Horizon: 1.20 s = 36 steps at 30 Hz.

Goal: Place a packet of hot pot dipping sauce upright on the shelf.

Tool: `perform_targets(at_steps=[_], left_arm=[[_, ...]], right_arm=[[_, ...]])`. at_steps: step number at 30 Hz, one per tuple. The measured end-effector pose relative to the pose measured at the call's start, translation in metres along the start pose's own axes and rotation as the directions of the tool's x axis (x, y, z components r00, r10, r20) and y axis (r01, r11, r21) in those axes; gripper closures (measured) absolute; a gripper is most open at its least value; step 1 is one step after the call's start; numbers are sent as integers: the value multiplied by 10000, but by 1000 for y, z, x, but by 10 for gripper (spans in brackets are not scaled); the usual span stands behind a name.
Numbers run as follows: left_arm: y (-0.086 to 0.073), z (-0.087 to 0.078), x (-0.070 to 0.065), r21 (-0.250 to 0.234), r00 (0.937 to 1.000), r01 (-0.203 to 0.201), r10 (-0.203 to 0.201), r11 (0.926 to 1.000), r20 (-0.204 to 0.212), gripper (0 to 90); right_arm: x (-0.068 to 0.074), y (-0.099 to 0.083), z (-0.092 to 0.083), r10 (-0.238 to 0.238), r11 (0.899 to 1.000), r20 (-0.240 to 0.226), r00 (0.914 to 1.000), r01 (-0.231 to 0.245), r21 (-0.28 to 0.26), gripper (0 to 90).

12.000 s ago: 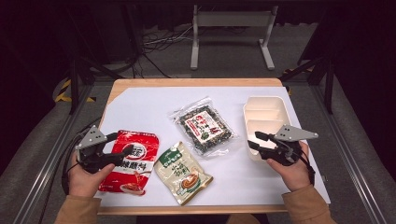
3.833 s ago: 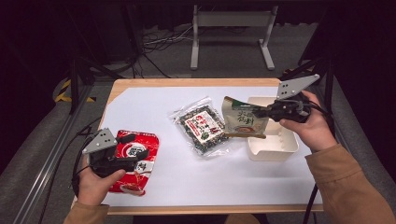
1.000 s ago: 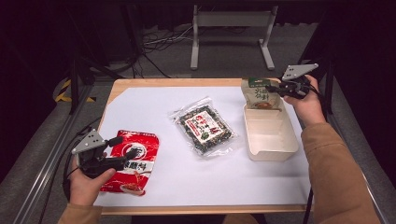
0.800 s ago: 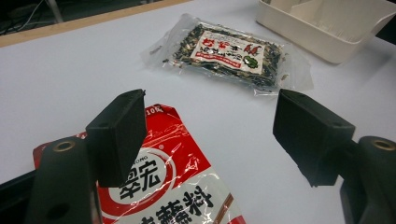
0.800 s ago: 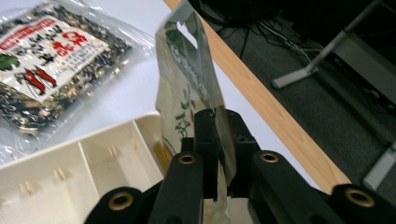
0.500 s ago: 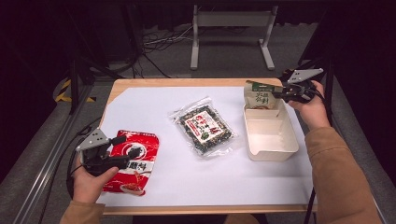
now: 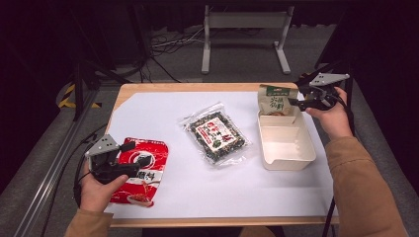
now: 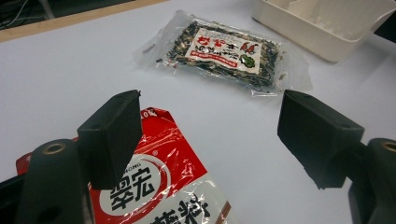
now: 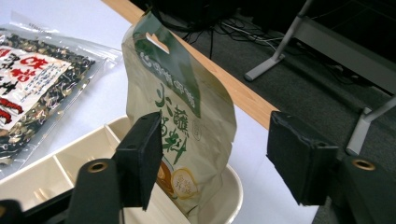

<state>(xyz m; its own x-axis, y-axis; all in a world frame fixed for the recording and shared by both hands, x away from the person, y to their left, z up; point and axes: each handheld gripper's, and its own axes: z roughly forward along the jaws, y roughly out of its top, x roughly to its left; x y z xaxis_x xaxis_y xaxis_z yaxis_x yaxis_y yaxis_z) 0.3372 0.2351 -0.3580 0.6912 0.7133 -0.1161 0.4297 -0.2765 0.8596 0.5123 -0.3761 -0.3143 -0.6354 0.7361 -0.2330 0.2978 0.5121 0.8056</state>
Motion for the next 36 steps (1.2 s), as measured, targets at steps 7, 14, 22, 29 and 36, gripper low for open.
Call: perform_targets(at_steps=[7,14,22,29,36], left_arm=[[2,1,4,62,9998,174,-174,9998,-49,164],[5,2,6,594,9996,2,15,9982,-279,155],[5,-5,13,941,9985,40,12,9956,-548,145],[4,-7,13,1290,9973,-46,140,9916,-721,151],[1,-11,20,1392,9947,329,-188,9897,-1013,240]], right_arm=[[9,2,-16,245,9994,591,9980,-231,-255,263],[27,5,-38,293,9959,518,9982,-247,-872,257],[61,19,-59,335,9913,-3,9994,-333,-1277,302],[96,20,-65,474,9843,-1197,9917,-668,-1633,313],[125,8,-62,776,9857,-1853,9796,-1032,-1331,311]])
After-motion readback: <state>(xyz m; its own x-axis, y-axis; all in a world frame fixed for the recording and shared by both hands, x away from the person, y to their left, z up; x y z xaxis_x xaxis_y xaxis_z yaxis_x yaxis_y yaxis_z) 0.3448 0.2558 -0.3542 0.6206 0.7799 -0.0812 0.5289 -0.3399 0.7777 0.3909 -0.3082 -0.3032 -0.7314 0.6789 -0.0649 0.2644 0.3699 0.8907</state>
